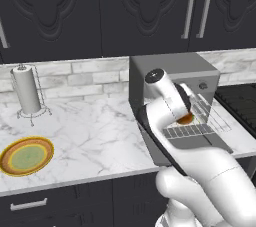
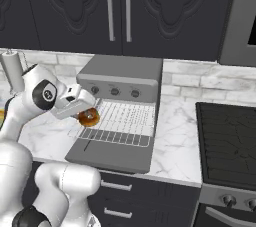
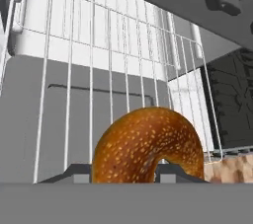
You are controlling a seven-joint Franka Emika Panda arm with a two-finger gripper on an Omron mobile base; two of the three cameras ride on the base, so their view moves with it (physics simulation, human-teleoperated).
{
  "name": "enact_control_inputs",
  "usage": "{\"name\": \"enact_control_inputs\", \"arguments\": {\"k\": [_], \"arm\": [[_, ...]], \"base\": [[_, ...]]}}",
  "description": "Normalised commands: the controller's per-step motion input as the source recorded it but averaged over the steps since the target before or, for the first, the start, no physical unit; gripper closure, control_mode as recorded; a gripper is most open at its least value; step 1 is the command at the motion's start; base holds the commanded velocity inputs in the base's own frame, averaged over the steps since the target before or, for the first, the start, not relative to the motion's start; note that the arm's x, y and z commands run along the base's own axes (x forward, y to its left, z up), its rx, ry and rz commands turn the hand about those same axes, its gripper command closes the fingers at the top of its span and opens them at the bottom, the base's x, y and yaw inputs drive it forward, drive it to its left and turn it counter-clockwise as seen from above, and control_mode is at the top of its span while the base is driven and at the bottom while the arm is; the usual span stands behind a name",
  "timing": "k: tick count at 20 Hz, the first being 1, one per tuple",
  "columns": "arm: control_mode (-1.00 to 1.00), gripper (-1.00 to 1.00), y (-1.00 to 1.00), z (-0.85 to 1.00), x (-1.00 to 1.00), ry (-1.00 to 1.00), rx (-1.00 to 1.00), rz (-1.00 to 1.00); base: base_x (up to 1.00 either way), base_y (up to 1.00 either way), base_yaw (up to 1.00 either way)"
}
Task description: Pick up the bagel from the plate, place it on the toaster oven rack, close the door, and set the timer.
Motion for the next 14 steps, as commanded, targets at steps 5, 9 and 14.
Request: {"name": "enact_control_inputs", "arguments": {"k": [5,9,14], "arm": [[-1.0,1.0,-0.94,-0.19,0.29,-0.01,0.06,-0.07],[-1.0,1.0,-0.7,-0.32,0.22,-0.04,0.08,-0.02],[-1.0,1.0,-0.33,-0.25,0.11,-0.08,0.07,0.0]], "base": [[0.0,0.0,0.0],[0.0,0.0,0.0],[0.0,0.0,0.0]]}}
